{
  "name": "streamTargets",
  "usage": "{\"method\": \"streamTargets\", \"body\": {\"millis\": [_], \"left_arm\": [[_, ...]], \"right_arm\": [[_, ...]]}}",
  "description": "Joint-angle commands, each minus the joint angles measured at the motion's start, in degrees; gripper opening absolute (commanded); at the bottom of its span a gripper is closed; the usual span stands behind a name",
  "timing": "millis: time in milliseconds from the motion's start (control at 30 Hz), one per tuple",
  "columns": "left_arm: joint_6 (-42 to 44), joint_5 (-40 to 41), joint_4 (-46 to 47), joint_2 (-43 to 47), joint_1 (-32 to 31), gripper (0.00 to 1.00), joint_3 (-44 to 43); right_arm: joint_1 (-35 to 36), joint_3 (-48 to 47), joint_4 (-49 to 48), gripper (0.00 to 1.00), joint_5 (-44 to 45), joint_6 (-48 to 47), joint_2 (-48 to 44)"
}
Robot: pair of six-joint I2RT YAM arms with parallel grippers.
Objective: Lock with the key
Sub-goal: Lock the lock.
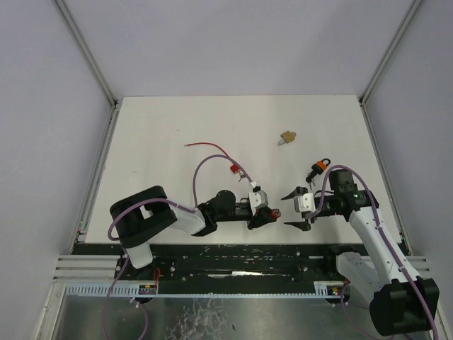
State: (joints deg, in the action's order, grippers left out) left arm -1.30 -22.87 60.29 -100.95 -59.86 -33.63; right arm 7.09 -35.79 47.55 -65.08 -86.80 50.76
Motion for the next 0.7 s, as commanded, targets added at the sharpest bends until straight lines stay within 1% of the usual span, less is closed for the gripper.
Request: {"method": "streamTargets", "body": {"millis": [0, 67, 233, 367, 433, 567, 667], "left_arm": [[1.38, 0.22, -1.07, 0.59, 0.12, 0.00, 0.24], [2.19, 1.88, -1.67, 0.30, -0.24, 0.00, 0.16], [5.85, 6.31, -2.59, -0.49, -2.18, 0.00, 0.06], [7.31, 9.26, -2.37, -0.68, -3.19, 0.00, 0.05], [8.02, 10.73, -2.98, -0.49, -3.65, 0.00, 0.13], [8.95, 12.69, -2.69, -0.67, -4.10, 0.00, 0.23], [8.96, 13.15, -2.25, -0.89, -4.17, 0.00, 0.08]], "right_arm": [[0.36, -0.59, 2.80, 0.78, -2.74, -2.49, -0.32], [0.38, -0.52, 1.70, 0.74, -2.65, 1.67, -0.61], [0.38, 0.01, -3.99, 0.60, -2.01, 14.50, 0.57], [0.40, -0.85, -5.03, 0.49, -2.16, 19.58, 3.91], [0.43, -1.35, -6.33, 0.45, -1.78, 24.04, 5.09], [0.65, -0.55, -9.67, 0.42, -0.51, 28.97, 5.62], [1.28, -0.49, -10.64, 0.42, 0.23, 30.97, 6.30]]}}
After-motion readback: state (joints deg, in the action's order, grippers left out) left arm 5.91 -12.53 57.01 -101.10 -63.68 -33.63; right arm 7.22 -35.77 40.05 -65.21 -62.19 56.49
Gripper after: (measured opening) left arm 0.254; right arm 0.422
